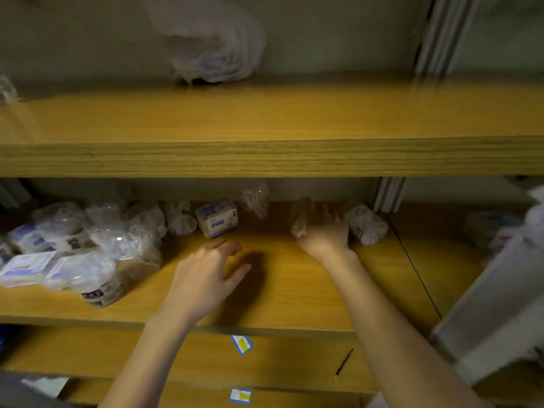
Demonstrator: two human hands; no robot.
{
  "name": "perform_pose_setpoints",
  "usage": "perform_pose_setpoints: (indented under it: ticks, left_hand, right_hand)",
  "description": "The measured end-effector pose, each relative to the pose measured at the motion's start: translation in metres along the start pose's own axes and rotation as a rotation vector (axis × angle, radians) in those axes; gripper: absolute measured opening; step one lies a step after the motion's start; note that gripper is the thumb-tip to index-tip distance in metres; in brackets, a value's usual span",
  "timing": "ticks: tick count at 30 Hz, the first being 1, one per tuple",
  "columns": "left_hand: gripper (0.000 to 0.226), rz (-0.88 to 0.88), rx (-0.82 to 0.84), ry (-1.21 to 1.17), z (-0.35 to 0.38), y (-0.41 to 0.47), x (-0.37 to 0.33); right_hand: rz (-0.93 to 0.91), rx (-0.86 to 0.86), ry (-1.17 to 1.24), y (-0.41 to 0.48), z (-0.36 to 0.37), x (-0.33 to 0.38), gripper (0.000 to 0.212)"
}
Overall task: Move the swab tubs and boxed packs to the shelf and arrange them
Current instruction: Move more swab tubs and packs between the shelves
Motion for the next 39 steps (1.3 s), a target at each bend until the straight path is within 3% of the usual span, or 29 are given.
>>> perform_pose_setpoints:
  ticks: [3,6,9,12,15,17,20,27,33,39]
  left_hand:
    - [0.040,-0.035,0.017,-0.047,0.012,0.033,0.004]
    - [0.042,-0.028,0.072,-0.178,0.035,0.060,-0.003]
    - [0.047,0.002,0.184,-0.369,0.065,0.086,-0.028]
    - [0.066,-0.043,0.398,-0.562,0.095,0.104,-0.066]
    - [0.086,-0.068,0.589,-0.676,0.123,0.113,-0.106]
    - [0.105,-0.104,0.614,-0.834,0.130,0.121,-0.128]
    - [0.100,-0.097,0.542,-0.908,0.129,0.136,-0.158]
    - [0.094,-0.125,0.601,-1.055,0.138,0.149,-0.176]
    - [0.066,0.051,0.618,-1.059,0.113,0.116,-0.165]
    - [0.064,0.120,0.636,-1.155,0.092,0.073,-0.160]
  right_hand:
    - [0.003,-0.063,0.171,-0.029,-0.010,-0.006,0.084]
    - [0.084,-0.157,0.413,-0.071,-0.025,-0.020,0.079]
    - [0.130,-0.176,0.675,-0.103,-0.033,-0.035,0.074]
    - [0.163,-0.220,0.833,-0.128,-0.043,-0.047,0.082]
    - [0.129,-0.288,0.763,-0.154,-0.059,-0.044,0.085]
    - [0.139,-0.323,0.671,-0.171,-0.065,-0.042,0.084]
    - [0.230,-0.356,0.643,-0.194,-0.066,-0.044,0.087]
    - [0.257,-0.398,0.701,-0.235,-0.071,-0.044,0.086]
    - [0.254,-0.382,0.779,-0.248,-0.069,-0.051,0.090]
    - [0.194,-0.358,0.863,-0.268,-0.070,-0.071,0.089]
Point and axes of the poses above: each hand's wrist, its own y-axis towards the middle knuckle, its own z-axis out of the palm, x = y × z, the point moved 7 cm from there along y, towards the middle knuckle, and after that the axes turned 3 degrees about x, right-handed, at the moved point
